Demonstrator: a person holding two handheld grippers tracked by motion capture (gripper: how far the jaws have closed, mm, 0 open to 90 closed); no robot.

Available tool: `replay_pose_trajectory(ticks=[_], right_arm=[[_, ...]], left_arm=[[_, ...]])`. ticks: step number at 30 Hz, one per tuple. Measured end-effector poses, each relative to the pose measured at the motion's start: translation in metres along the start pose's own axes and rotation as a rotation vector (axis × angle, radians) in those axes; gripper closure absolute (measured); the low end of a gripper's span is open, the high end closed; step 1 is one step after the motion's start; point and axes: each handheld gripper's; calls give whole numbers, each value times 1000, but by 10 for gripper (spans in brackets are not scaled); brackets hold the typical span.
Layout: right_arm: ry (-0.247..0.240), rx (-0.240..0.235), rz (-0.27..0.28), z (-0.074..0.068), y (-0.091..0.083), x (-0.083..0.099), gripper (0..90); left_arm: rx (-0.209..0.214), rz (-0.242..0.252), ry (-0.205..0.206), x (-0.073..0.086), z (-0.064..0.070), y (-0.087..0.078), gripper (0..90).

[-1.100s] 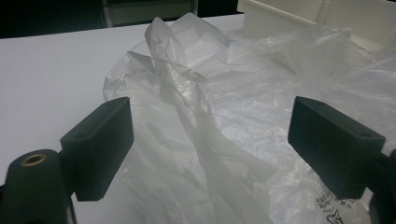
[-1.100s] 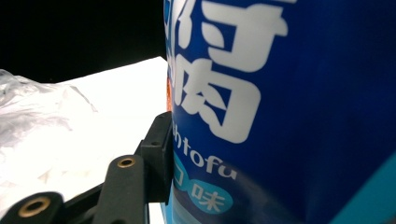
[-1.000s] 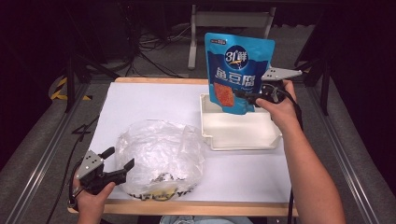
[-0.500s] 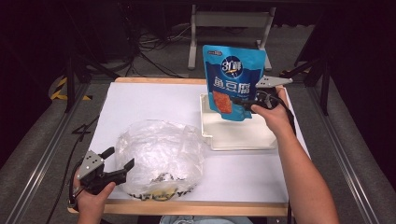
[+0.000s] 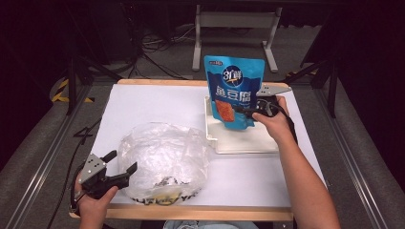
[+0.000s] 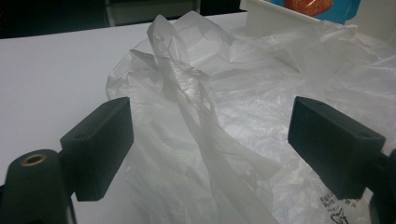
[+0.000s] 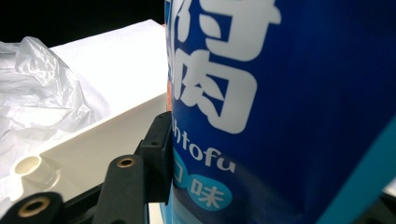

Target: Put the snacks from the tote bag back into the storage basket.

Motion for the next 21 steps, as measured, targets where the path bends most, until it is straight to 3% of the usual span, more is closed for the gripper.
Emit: replay_pose_trajectory(ticks=[21], right_arm=[[1,-9,-18,3,10,10,491]], left_arm=[[-1,0,-1,0,0,-1,152]])
Point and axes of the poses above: each handheld gripper's, and its own axes: y roughly forward along the jaws, x roughly out of its underside, z roughly to its right, and after that the axes turned 9 degrees about -x, right-handed
